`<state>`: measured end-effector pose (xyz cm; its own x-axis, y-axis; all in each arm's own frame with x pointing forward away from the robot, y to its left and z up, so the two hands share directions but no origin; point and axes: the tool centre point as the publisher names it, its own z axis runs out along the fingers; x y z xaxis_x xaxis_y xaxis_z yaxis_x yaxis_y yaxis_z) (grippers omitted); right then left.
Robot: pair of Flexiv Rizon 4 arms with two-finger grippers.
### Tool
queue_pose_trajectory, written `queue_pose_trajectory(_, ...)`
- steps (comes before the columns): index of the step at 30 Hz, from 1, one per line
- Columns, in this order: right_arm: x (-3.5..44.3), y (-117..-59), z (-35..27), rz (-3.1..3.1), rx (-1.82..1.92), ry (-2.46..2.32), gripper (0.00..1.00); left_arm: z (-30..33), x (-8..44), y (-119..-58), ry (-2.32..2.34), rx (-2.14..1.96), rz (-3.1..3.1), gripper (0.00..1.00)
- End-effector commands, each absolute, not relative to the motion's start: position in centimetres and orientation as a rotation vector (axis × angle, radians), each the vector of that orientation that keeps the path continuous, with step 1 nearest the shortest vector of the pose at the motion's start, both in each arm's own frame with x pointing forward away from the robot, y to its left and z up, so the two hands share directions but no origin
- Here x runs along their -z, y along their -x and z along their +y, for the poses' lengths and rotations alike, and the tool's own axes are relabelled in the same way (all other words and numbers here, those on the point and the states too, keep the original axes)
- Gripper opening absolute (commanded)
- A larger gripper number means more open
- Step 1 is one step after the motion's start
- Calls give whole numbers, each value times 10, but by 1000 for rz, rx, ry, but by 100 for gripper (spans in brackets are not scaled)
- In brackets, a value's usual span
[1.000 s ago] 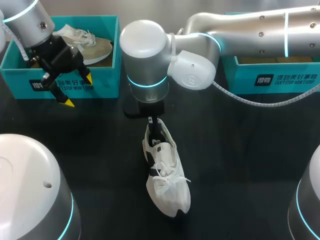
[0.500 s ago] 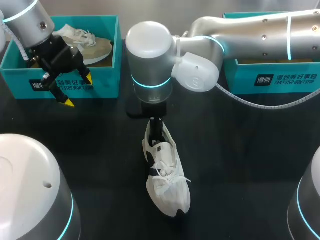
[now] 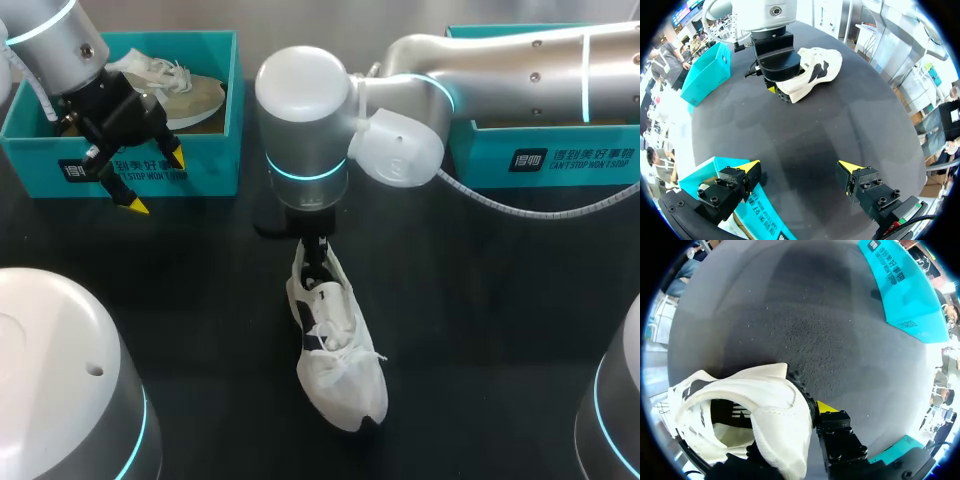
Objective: Take the shoe out of the shoebox, open the shoe tongue, remove and reinsert the insole, then place the shoe into the shoebox
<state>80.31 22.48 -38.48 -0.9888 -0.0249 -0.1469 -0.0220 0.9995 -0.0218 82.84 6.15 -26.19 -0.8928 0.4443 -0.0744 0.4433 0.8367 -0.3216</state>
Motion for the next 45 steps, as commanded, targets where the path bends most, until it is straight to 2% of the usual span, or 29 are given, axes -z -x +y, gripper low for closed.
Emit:
queue_pose_trajectory(1, 365, -802, 221, 2994, 63, 18, 0, 62, 262, -829, 727, -522, -3007, 100)
queue_pose_trajectory(20, 195, -827, 171, 2923, 239, -152, 0, 62, 262, -829, 727, -522, -3007, 100)
queue_pose_trajectory(36, 195, -827, 171, 2923, 239, -152, 0, 62, 262, -829, 727, -522, -3007, 100)
queue_pose_trajectory(45, 165, -885, 119, 2914, 344, -183, 0, 62, 262, -829, 727, -522, -3007, 100)
